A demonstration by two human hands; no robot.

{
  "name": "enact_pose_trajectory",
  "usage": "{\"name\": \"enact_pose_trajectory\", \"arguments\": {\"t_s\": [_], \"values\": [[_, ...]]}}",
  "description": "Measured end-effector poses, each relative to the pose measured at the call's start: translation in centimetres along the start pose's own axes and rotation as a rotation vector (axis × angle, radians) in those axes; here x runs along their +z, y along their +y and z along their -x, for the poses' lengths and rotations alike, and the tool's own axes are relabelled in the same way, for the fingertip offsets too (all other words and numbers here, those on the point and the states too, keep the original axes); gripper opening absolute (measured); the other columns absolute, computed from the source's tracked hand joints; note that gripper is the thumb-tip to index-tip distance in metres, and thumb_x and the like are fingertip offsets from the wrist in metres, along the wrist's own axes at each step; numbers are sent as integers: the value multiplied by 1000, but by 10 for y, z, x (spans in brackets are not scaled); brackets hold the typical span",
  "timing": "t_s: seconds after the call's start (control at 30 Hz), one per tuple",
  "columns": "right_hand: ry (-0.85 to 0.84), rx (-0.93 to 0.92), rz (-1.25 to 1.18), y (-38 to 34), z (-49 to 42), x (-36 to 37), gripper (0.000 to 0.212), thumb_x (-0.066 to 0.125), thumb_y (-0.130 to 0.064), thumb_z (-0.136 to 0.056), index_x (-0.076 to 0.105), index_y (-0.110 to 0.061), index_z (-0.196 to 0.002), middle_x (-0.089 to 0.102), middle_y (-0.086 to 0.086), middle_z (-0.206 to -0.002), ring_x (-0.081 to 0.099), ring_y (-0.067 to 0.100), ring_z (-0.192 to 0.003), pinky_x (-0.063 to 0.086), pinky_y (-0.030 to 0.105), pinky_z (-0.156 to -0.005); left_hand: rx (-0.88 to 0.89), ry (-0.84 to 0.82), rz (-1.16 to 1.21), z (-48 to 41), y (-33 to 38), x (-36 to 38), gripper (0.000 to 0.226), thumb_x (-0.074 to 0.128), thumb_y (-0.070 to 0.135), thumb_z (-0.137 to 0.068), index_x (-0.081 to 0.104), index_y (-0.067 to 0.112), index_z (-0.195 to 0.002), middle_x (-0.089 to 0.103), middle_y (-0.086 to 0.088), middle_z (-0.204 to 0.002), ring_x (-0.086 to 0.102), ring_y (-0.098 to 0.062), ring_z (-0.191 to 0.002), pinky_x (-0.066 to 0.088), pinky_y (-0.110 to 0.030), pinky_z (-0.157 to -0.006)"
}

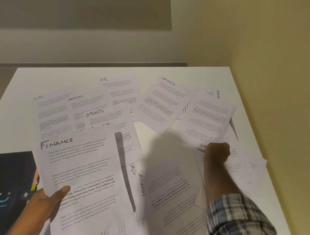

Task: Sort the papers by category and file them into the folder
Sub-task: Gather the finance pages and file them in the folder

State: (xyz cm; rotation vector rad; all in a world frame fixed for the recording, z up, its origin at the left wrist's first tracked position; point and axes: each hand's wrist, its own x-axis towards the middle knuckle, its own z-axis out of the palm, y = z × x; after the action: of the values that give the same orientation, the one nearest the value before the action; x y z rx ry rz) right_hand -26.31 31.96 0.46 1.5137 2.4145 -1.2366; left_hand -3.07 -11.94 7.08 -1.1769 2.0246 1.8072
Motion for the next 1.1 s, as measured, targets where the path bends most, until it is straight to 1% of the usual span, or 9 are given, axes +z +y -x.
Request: {"name": "enact_pose_trajectory", "arguments": {"t_s": [0.17, 0.33, 0.43, 0.6, 0.7, 0.77, 0.87, 0.97, 1.1], "values": [[261, -378, 76, -19, 34, -58, 24, 44, -4, -98, 63, 3, -113, 68, 25, -112, 67, 42, -102, 53, 44, -81, 83, -18, -56, 11, 19, 6, 22, 63, 14, -98, 62, 21, -119, 74, -4, -104, 70, -27, -95, 54, -43, -83], [295, -738, 120, -33, 65, -139, 21, 48, -2, -98, 67, 0, -107, 69, 22, -104, 64, 40, -92, 43, 36, -74, 131, -74, -83, 12, 39, 16, 25, 65, 23, -98, 64, 19, -123, 77, -9, -105, 75, -33, -94, 58, -55, -89], [130, -974, 233, -52, 84, -186, 18, 54, 0, -96, 71, -2, -104, 72, 19, -100, 65, 36, -86, 38, 30, -70, 191, -113, -39, 20, 54, 31, 23, 63, 16, -98, 65, 19, -121, 77, -6, -106, 74, -27, -95, 58, -44, -86], [-111, -1250, 409, -106, 150, -248, 22, 65, 1, -87, 76, -17, -94, 76, 4, -93, 67, 31, -83, 55, 42, -71, 273, -153, 48, 36, 76, 52, 24, 61, 4, -98, 65, 16, -118, 78, 8, -97, 74, -9, -90, 60, -26, -85], [-283, -1380, 471, -133, 189, -252, 18, 66, -5, -87, 75, -20, -92, 75, -2, -92, 67, 25, -85, 55, 43, -74, 284, -173, 97, 47, 87, 60, 26, 60, 4, -98, 65, 16, -120, 79, 4, -102, 75, -14, -97, 61, -21, -78], [-404, -1429, 497, -145, 207, -240, 15, 66, -9, -88, 76, -20, -93, 76, -4, -93, 67, 22, -88, 55, 42, -79, 322, -203, 63, 59, 95, 68, 23, 61, 7, -98, 66, 18, -118, 79, 8, -94, 76, -9, -89, 63, -27, -77], [-563, -1472, 490, -154, 229, -205, 14, 68, -11, -90, 77, -19, -97, 71, -7, -94, 66, 18, -93, 53, 37, -85, 342, -266, -79, 81, 99, 81, 19, 66, 18, -98, 69, 18, -116, 77, 7, -85, 72, -3, -73, 53, -54, -91], [-675, -1413, 498, -151, 238, -167, 12, 70, -12, -90, 77, -21, -97, 66, -6, -102, 63, 17, -100, 51, 36, -92, 321, -406, -48, 94, 94, 92, 32, 71, 26, -94, 69, 17, -125, 75, -1, -120, 71, -20, -114, 47, -50, -110], [-732, -1326, 562, -144, 234, -137, 10, 72, -16, -88, 70, -25, -90, 69, -2, -116, 62, 20, -110, 50, 36, -95, 256, -542, -35, 120, 93, 105, 38, 70, 32, -90, 70, 19, -126, 75, -2, -122, 71, -21, -114, 55, -35, -99]]}}
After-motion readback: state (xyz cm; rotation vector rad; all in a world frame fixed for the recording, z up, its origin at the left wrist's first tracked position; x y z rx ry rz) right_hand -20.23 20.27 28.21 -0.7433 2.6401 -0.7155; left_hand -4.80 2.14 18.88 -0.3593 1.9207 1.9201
